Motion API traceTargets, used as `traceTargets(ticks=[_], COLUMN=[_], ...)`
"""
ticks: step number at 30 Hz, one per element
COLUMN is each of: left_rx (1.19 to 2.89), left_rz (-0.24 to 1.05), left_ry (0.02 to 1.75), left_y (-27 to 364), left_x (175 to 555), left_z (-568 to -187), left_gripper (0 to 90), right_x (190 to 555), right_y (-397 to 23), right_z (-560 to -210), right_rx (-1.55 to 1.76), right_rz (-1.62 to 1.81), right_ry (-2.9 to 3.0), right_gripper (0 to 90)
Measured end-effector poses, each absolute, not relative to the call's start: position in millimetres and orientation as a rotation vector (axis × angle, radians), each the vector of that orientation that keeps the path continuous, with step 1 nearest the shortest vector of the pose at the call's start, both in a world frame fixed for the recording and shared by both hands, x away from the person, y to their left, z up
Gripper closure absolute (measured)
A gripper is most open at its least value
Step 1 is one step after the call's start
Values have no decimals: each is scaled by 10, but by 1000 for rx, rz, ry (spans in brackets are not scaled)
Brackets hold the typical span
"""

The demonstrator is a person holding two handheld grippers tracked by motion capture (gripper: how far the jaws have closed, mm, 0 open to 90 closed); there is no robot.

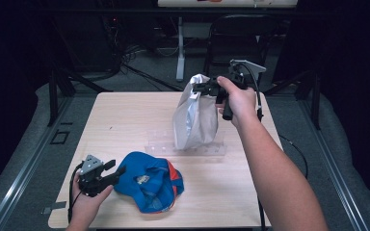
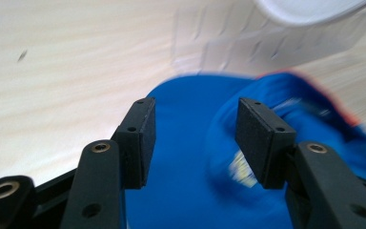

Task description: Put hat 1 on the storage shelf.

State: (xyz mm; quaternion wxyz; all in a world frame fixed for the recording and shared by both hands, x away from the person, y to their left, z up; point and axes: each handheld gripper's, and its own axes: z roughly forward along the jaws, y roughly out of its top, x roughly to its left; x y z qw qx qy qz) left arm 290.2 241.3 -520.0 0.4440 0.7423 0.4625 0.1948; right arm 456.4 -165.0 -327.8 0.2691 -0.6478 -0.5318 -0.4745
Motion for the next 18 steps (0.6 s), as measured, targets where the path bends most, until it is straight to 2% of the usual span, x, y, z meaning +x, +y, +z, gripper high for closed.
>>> traceTargets(ticks=[11,18], left_rx=[1898,1944], left_rz=[466,441], left_ry=[968,935], left_y=[1673,1348], left_x=[3160,3268], left_z=[-4878,-4882], left_gripper=[493,495], right_x=[4583,4586], right_y=[-1633,-1643], right_z=[-3296,-3325], right_rx=[-1737,-1734], right_rz=[-1288,-1301], right_ry=[-1446,-1423], right_gripper=[809,808])
